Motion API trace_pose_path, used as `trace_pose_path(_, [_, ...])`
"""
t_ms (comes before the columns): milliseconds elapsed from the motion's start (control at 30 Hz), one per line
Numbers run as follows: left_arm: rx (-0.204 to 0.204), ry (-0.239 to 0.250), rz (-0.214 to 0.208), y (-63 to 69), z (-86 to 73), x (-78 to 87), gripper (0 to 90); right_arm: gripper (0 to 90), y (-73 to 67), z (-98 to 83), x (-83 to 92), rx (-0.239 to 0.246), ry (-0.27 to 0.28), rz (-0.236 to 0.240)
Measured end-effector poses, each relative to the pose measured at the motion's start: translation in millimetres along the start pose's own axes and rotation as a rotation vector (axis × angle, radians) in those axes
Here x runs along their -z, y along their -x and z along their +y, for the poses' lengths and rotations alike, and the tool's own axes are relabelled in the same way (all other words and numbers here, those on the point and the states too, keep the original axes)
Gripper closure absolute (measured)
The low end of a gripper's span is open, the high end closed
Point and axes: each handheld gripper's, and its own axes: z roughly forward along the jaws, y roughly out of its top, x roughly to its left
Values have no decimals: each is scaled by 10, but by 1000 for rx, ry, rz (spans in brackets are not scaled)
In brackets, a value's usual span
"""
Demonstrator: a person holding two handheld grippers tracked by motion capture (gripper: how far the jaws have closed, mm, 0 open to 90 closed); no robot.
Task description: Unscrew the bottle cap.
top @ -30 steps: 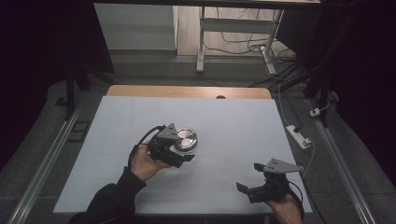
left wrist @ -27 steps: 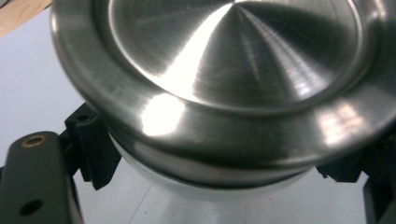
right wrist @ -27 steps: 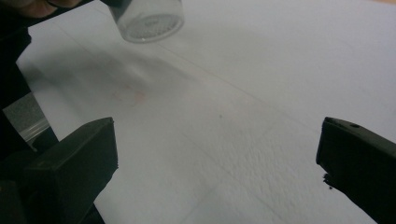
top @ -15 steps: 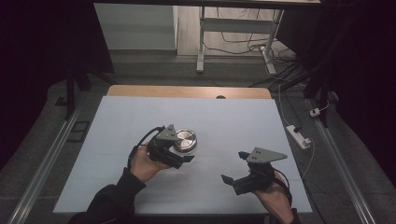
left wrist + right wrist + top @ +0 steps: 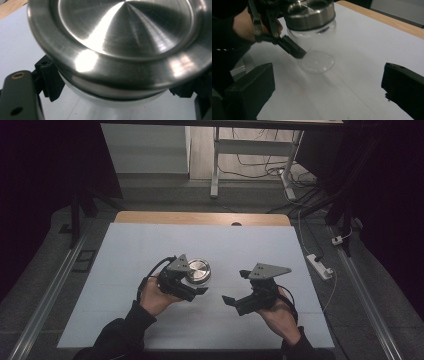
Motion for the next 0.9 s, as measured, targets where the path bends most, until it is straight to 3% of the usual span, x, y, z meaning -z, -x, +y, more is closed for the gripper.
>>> trace_pose_path(367, [-3,-5,0,5,-12,-12,160,0,-48,298,-281,38,-22,-10])
trace_pose_path(900, [23,-19,26,10,-34,-77,160,6,-133,520,-686,51,-56,5])
